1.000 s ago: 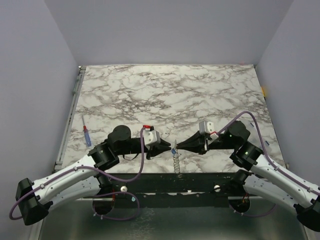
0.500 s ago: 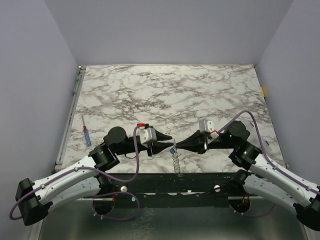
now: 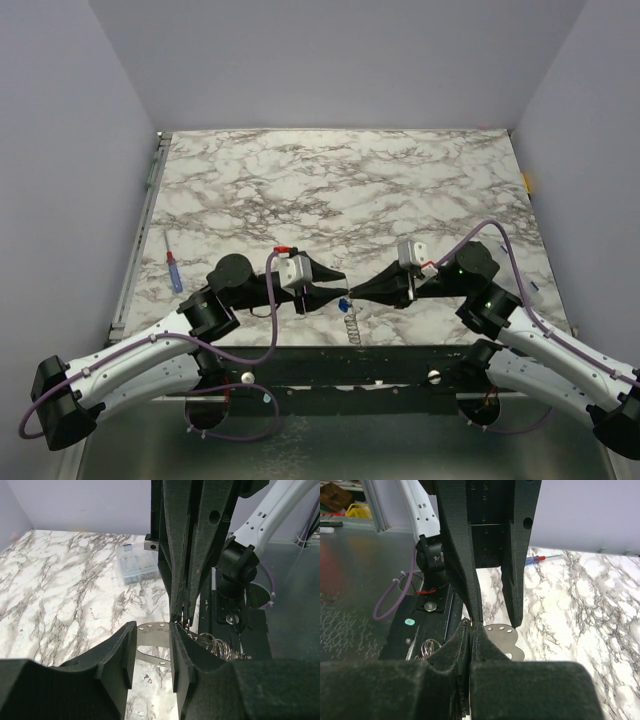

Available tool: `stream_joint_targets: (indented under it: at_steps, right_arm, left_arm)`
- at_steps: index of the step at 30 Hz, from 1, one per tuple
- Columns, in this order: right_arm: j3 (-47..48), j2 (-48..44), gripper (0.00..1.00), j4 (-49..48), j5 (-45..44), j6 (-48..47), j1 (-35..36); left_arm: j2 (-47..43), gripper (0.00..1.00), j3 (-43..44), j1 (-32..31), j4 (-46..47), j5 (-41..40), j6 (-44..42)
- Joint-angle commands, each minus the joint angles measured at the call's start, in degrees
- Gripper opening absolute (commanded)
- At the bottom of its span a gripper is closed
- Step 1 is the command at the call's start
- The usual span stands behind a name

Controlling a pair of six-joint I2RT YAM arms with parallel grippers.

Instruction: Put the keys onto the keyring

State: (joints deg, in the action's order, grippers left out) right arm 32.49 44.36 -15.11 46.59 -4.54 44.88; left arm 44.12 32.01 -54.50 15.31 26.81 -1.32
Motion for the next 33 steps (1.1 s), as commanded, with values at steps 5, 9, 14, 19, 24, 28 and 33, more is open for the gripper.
stream_joint_targets:
  at_steps: [5, 9, 14, 19, 24, 28, 33]
  right_arm:
    - [0.27, -0.93, 0.01, -0.46, 0.96, -0.64, -0.08]
    - [0.34, -1.25, 0.01, -0.06, 0.92, -0.91, -0.09]
    - [0.64, -0.97, 0.01, -0.07, 1.04, -1.05, -0.11]
    - [1.19, -0.38, 0.01, 0.0, 1.2, -1.17, -0.06]
    - [1.52, 0.12, 0.01, 0.06, 1.61, -1.1, -0.08]
    - [1.48, 0.37, 0.01, 0.03, 1.42, -1.13, -0.11]
    - [1.44, 0.34, 0.01, -0.15, 0.66, -1.24, -0.12]
  left_arm:
    - [-2.27, 0.46, 3.38, -0.52, -6.8, -0.21, 0.5]
    - [-3.55, 0.46, 5.78, -0.52, -11.54, -2.95, -0.9]
    - [-4.2, 0.46, 6.02, -0.52, -11.89, -0.43, -0.71]
    - [-1.94, 0.45, 6.67, -0.52, -11.89, 2.24, 0.61]
    - [0.56, 0.37, 7.06, -0.52, -11.16, 2.43, 1.13]
    - [1.76, 0.36, 6.7, -0.52, -8.57, 3.75, 3.34]
    - [2.82, 0.35, 6.15, -0.52, -7.35, 4.78, 4.23]
